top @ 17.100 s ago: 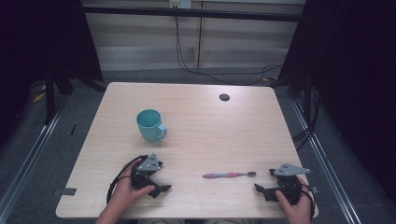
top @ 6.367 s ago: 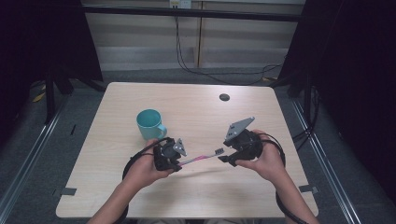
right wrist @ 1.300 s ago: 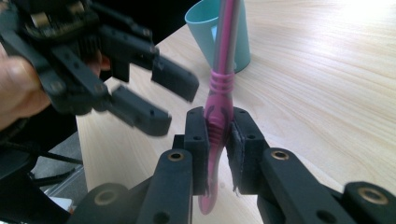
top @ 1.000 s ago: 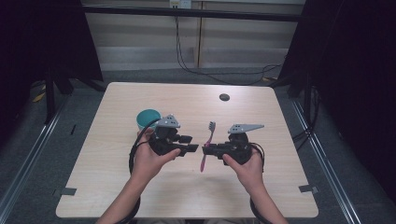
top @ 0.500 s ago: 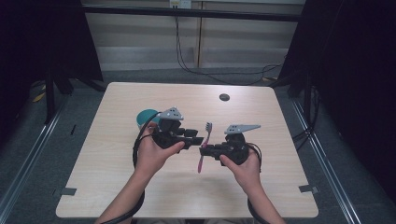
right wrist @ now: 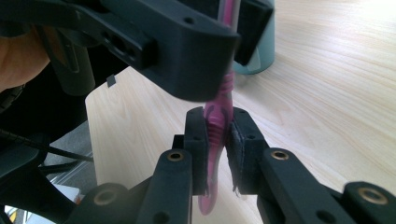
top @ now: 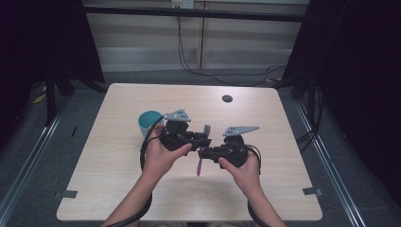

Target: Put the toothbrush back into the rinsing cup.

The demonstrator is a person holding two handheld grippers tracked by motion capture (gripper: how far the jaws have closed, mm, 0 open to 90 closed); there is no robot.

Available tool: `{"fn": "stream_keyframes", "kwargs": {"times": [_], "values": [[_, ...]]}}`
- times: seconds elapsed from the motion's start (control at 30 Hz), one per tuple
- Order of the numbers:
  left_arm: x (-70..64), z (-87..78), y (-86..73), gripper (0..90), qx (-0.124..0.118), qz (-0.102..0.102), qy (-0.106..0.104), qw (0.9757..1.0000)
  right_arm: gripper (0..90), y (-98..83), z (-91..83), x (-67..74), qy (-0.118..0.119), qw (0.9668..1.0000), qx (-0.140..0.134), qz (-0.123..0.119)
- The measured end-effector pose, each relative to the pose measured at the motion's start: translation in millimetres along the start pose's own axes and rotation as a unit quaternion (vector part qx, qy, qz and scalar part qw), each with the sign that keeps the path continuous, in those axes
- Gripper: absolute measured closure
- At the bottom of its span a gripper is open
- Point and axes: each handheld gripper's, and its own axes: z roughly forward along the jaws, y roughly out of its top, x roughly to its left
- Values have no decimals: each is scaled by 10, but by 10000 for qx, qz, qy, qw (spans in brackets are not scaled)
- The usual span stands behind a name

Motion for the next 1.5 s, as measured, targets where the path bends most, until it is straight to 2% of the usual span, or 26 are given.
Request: {"fn": "stream_keyframes", "kwargs": {"times": [0.3,0.37,0.57,0.67,0.73,0.8,0.87,0.93,0.97,1.2,1.3,1.4,1.43,1.5], "values": [[-22,10,-3,790,-83,-52,-28,9999,792,12,42,29,60,10000,-21,-8],[-30,5,-5,835,-74,-40,27,10000,791,17,50,44,66,10000,-24,-33],[-15,-31,-25,855,-117,-57,115,9998,784,-7,60,49,63,9999,-99,-69],[-10,-48,-27,856,-115,-44,161,9998,737,-19,65,55,41,9999,-134,-66],[-3,-76,-24,856,-145,-45,178,9997,603,-37,78,60,-98,9998,-37,-181],[2,-100,-20,857,-206,-62,205,9996,578,-45,78,60,-118,9997,-26,-209],[22,-149,-12,856,-236,-69,241,9994,471,-78,66,52,-192,9993,-33,-315],[29,-165,-10,856,-240,-65,257,9994,452,-93,55,45,-229,9992,-38,-336],[43,-199,-11,856,-262,-81,283,9992,414,-130,31,21,-305,9987,-23,-396],[89,-275,-17,856,-284,-107,334,9990,349,-288,-51,-91,-461,9980,8,-434],[113,-307,-16,856,-330,-140,360,9987,325,-389,-85,-152,-573,9971,198,-461],[122,-329,-9,856,-348,-133,383,9986,296,-451,-101,-193,-635,9966,275,-452],[125,-339,-4,857,-358,-146,383,9985,290,-489,-110,-214,-737,9957,330,-447],[127,-347,0,856,-388,-149,391,9984,288,-505,-115,-222,-794,9950,351,-484]]}}
